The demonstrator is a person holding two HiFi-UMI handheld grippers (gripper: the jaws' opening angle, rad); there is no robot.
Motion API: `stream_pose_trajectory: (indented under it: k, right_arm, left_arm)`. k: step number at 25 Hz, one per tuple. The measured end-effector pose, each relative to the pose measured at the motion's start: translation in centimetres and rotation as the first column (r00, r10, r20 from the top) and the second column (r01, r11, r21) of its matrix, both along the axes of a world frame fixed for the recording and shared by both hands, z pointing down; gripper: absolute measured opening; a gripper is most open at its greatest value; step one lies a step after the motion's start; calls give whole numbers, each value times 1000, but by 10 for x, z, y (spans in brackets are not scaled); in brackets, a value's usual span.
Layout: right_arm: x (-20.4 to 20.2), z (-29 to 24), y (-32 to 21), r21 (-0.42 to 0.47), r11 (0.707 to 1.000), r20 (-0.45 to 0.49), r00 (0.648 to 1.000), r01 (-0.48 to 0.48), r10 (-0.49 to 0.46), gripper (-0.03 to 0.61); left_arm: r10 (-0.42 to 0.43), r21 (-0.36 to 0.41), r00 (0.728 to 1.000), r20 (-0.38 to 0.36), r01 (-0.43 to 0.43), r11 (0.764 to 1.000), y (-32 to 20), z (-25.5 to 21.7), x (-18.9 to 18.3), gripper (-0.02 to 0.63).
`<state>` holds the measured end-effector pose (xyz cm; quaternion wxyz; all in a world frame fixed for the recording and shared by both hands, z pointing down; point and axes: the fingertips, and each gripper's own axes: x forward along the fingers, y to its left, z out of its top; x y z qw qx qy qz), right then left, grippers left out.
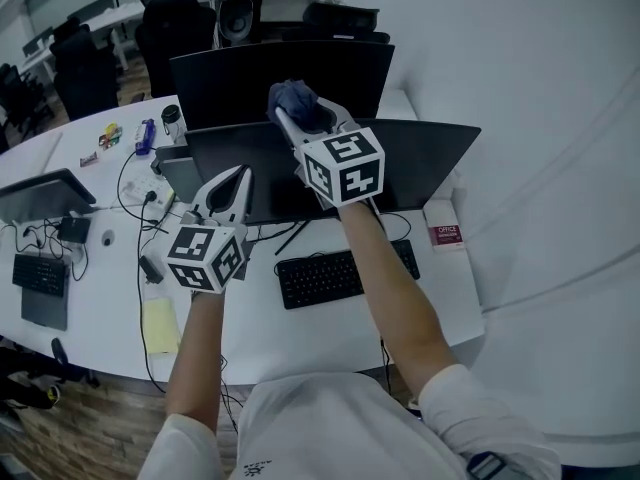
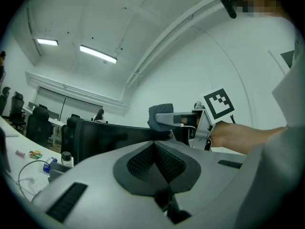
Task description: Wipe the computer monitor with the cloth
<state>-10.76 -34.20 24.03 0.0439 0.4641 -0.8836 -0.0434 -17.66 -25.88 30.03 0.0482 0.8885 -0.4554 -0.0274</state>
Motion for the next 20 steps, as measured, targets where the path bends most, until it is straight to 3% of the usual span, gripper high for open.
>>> stream_pose_trajectory:
  k: [20]
  right_arm:
    - [139,-1,-4,-3,994,35,994,-106,106,138]
  left_arm:
    - [61,10,998,31,-61,998,-8,-8,108,9]
